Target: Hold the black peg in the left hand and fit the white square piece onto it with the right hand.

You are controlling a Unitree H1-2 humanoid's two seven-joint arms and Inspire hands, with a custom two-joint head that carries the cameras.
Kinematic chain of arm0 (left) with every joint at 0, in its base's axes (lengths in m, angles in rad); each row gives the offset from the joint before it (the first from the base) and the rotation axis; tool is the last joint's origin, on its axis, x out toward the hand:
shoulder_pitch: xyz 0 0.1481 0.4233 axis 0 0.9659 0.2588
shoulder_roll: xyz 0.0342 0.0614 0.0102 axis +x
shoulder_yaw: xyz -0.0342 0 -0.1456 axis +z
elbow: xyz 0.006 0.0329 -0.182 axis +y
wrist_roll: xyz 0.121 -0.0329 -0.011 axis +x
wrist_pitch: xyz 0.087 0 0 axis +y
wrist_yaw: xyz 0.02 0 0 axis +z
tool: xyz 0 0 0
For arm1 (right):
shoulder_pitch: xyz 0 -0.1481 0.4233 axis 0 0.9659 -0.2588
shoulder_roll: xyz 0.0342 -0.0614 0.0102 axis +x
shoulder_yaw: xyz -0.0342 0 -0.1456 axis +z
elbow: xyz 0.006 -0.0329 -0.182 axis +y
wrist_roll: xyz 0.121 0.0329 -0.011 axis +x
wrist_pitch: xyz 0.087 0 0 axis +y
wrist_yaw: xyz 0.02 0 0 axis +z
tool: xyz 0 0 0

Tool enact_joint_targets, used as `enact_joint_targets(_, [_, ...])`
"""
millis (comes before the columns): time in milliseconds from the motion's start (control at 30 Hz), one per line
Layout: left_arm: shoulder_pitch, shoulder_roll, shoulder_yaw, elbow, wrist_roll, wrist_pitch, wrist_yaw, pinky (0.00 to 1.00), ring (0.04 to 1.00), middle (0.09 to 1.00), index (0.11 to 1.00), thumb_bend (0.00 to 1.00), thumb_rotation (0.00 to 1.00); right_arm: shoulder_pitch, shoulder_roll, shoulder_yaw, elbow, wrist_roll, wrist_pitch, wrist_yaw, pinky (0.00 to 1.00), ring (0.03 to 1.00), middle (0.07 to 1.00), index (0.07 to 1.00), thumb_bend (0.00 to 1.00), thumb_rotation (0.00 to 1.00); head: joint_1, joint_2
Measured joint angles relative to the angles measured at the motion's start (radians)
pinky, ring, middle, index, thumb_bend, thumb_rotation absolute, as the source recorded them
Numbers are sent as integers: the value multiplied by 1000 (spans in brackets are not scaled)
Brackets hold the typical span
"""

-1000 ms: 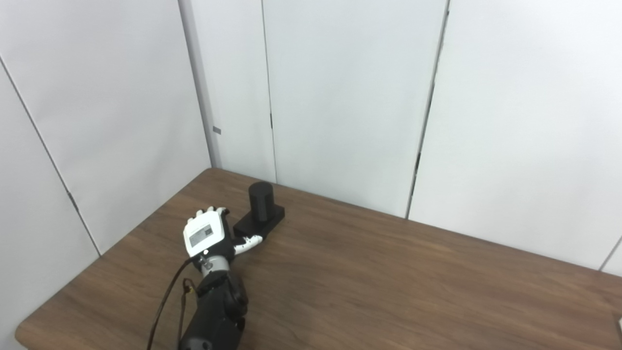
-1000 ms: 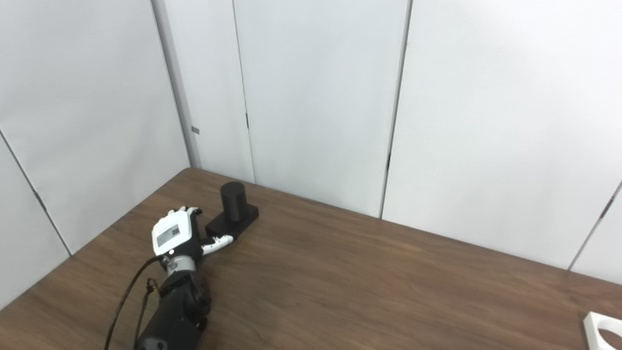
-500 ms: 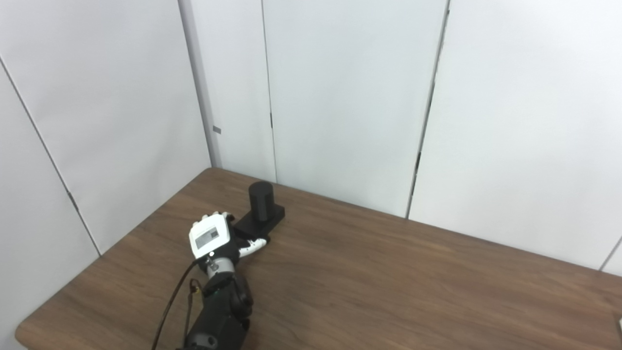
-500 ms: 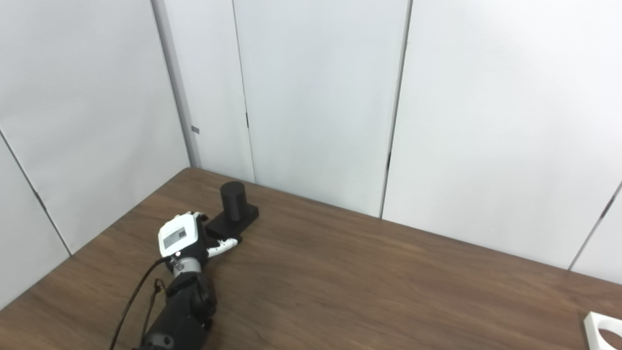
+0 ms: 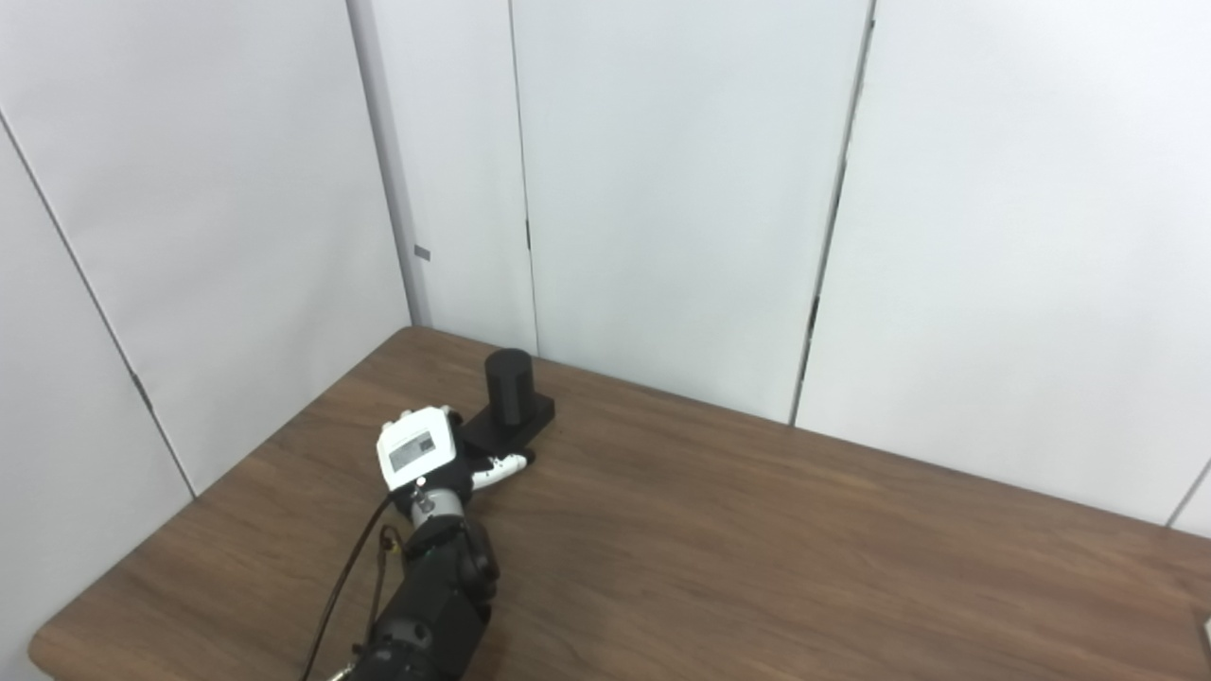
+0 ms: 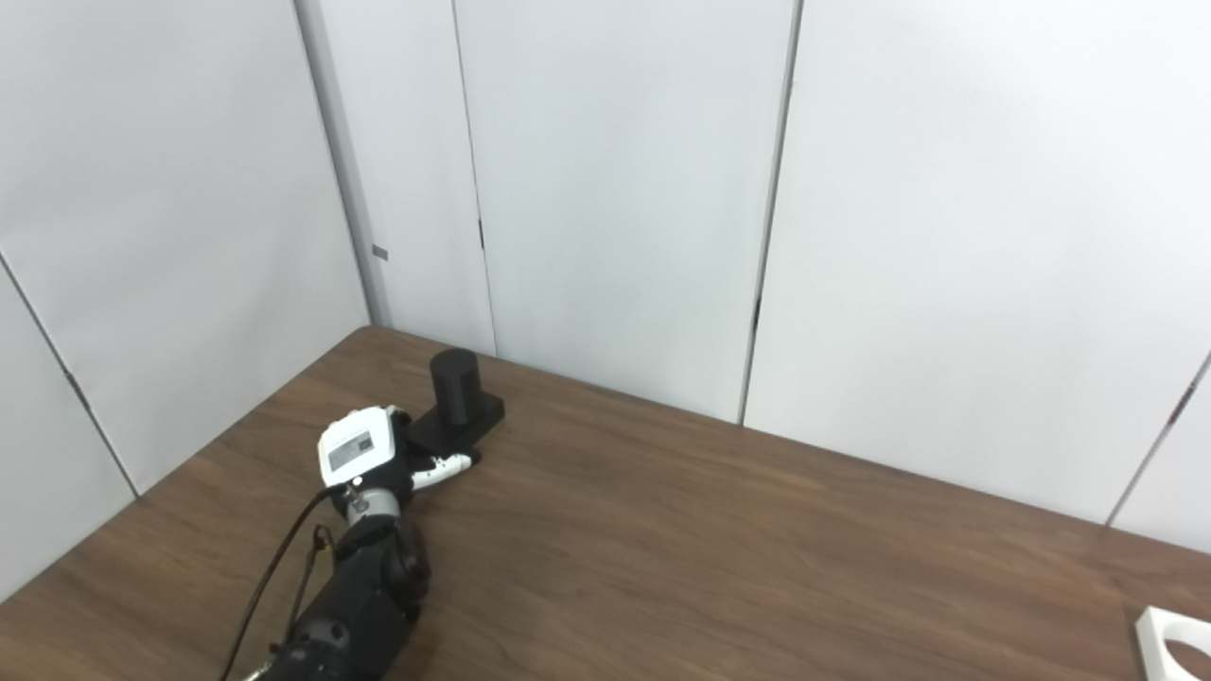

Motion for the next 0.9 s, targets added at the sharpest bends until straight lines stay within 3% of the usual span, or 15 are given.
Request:
enact_joint_targets(400, [-32,18,-32,52,-1,0,0,921,921,862,731,906,551,2,1,0,-3,0,4,0,888,905,865,886,808,906,0,0])
enact_joint_targets(567, [-32,22,-39,52,-10,-2,16,887,890,826,649,839,430,2,1,0,-3,3,4,0,916,915,871,892,803,903,0,0])
enact_joint_targets(667, [-32,23,-45,50,-49,-8,41,883,876,808,559,804,299,2,1,0,-3,5,5,0,928,916,873,896,811,903,-5,5])
enact_joint_targets(700, [-32,23,-46,48,-69,-16,53,880,866,791,514,637,166,2,1,0,-3,5,5,0,931,916,873,895,810,904,-5,5])
enact_joint_targets(733, [-32,23,-45,48,-88,-30,70,876,860,779,498,581,119,2,1,0,-3,5,6,0,933,918,874,896,812,904,-5,5])
enact_joint_targets(900, [-31,23,-49,53,-155,-93,140,885,834,731,480,524,53,2,1,0,-3,5,4,1,915,917,874,894,820,905,-6,5])
